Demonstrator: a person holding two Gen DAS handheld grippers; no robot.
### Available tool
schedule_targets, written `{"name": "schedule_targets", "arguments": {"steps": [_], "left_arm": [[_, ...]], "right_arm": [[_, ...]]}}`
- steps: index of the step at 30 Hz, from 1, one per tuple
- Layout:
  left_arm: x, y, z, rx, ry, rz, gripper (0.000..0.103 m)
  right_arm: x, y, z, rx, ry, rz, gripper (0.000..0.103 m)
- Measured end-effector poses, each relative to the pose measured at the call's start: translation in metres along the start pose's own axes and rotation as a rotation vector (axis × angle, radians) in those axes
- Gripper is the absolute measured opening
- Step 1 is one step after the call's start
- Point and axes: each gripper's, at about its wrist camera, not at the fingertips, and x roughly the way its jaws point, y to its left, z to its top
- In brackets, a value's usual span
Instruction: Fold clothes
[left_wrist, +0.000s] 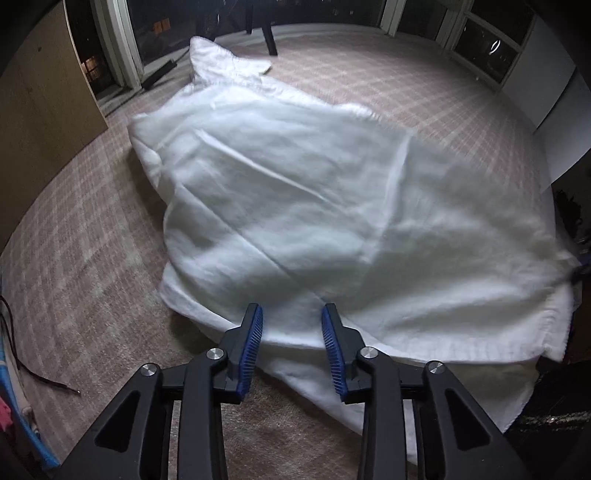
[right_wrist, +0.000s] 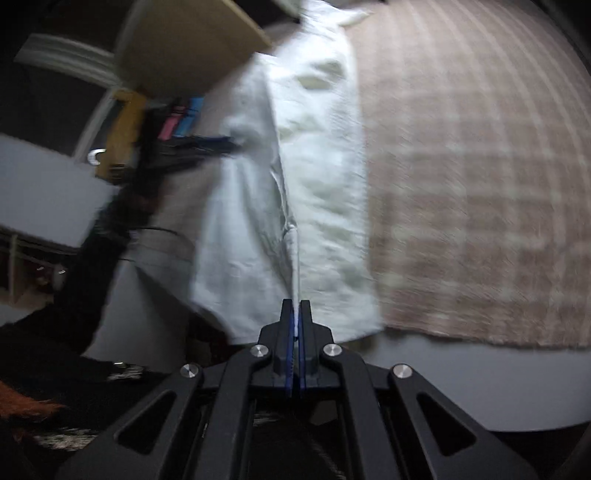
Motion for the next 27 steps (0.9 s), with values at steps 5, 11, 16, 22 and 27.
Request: {"name": "schedule_targets", "arguments": {"steps": [5,11,16,22,27], "left_arm": [[-0.004,-0.01,0.0,0.058,0.023,-0.025,0.032],[-0.022,-0.013,0.01,0.098,-0.017,-0.044,0.032],[0.001,-0.014,0.008,0.141,0.065,-0.041,0.032],[0.003,-0.002,0.003,0.147,0.088,-0.03,0.034],[-0.008,0.036,0.057,0.036,-0.055,-0.061,0.032]], "right_arm": [[-0.006,0.015,0.003,-0.073,0.027,-0.158,0.005],[-0.035,0.053,0.012,-0.172,-0.102,-0.251,0.008],[0.03,0.085,0.045,-0.274,-0.143,-0.172,0.008],[0.108,0.084,0.042,-0.295,-0.007,-0.148,0.008],[0.108,0.075,0.038,-0.26,0.034,-0.102,0.008]]}}
